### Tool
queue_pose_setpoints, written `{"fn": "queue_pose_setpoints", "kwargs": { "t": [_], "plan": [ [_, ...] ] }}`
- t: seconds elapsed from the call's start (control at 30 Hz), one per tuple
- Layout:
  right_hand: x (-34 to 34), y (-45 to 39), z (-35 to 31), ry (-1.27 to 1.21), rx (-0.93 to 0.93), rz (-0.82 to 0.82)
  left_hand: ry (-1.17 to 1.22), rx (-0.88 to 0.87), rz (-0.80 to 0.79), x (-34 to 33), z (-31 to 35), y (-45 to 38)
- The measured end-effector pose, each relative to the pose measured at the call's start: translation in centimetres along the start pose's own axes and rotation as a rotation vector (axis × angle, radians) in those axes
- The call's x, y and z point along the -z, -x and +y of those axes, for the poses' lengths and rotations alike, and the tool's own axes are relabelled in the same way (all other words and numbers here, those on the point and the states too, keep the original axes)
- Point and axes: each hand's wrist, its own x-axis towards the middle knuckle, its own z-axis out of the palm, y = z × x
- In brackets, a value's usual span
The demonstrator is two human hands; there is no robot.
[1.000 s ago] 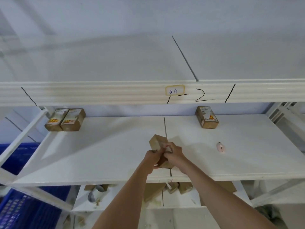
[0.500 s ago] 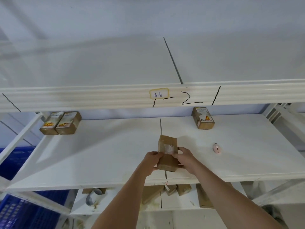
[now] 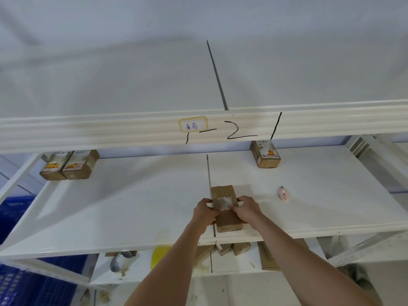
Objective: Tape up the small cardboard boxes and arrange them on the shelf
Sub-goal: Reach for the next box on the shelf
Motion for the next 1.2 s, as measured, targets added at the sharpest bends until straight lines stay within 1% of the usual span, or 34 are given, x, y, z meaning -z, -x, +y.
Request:
{"fn": "queue_pose_setpoints", "kwargs": {
  "t": [0.23,0.53,0.73,0.8,0.87,0.93,1.0,1.1,1.2],
  "plan": [
    [-0.5,-0.2,0.3,0.055,-0.025,0.008,-0.030,-0.022,0.002,-0.3,-0.1,-0.4],
    [0.1,-0.5,1.1,-0.010,-0.046,-0.016,-0.061,-0.053,0.006,-1.0,0.0,-0.1],
    [0.5,-0.8,1.0,0.016,-0.022,-0.022,-0.103,-0.043,0.025,-1.1,0.3,0.0],
    [1.9,-1.0,1.0,0.038,0.029,0.065,-0.105,-0.043,0.048,-1.1,0.7,-0.1],
    [3.9,-1.5,1.4,0.130,0.070,0.186,-0.113,-0.050,0.087,-0.8,1.0,-0.3],
    [6.1,-2.2,2.2,0.171,0.025,0.285,-0.114,-0.052,0.127,-0.5,1.1,-0.6],
    [8.1,-2.9,3.3,0.183,-0.066,0.352,-0.112,-0.050,0.158,-0.3,1.1,-0.8],
    [10.2,-3.6,4.9,0.173,-0.191,0.376,-0.114,-0.040,0.193,-0.2,0.9,-0.9],
    [11.1,-4.4,5.8,0.215,-0.241,0.328,-0.096,-0.034,0.231,0.0,0.6,-0.9]
  ]
}}
